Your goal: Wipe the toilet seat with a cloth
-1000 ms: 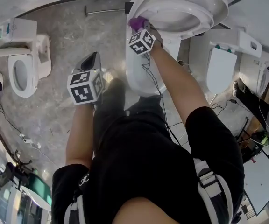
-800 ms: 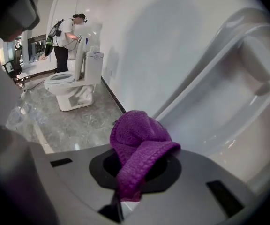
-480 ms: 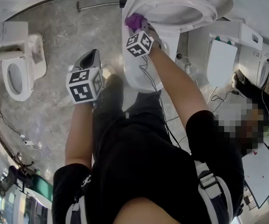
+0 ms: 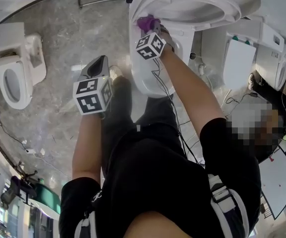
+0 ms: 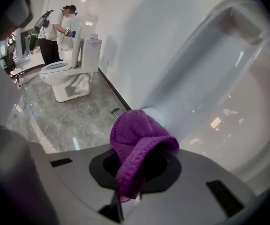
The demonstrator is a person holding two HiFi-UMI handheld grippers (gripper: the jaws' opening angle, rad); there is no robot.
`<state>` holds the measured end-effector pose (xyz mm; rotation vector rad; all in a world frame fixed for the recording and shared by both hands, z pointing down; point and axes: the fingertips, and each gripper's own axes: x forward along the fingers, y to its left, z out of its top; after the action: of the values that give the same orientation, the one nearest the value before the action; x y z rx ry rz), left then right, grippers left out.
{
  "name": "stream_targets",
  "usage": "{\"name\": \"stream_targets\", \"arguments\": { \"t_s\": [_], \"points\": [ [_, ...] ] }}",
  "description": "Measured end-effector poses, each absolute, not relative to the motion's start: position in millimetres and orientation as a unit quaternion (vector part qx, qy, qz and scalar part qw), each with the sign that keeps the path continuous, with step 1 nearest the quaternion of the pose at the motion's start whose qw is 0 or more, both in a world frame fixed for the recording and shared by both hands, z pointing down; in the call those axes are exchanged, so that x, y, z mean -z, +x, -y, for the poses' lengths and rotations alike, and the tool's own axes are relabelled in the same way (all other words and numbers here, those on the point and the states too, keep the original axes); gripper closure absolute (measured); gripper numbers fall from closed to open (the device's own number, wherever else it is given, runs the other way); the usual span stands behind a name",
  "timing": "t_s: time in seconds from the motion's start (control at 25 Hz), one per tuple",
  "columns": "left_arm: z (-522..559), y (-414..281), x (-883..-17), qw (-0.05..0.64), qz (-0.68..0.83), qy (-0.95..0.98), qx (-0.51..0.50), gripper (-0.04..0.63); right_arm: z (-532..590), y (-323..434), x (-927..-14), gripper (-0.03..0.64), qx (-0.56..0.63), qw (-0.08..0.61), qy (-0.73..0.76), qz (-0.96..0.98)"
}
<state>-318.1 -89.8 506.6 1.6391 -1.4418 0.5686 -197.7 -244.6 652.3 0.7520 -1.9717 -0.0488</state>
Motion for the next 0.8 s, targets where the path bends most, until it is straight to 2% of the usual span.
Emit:
{"name": "stream_targets", "arguments": {
  "t_s": [0.36,0.64,0.8],
  "points": [
    [96,-333,-541,0.425,0.569,0.662,-0.239,0.586,256,-223,-687,0.569,0.007,0.476,0.321,0.819],
    [87,-322,-562,0.418,0.55,0.669,-0.275,0.586,254,-223,-722,0.569,-0.058,0.453,0.339,0.822],
    [87,-310,-564,0.413,0.546,0.673,-0.279,0.586,256,-217,-728,0.569,-0.126,0.411,0.352,0.831]
  ]
}}
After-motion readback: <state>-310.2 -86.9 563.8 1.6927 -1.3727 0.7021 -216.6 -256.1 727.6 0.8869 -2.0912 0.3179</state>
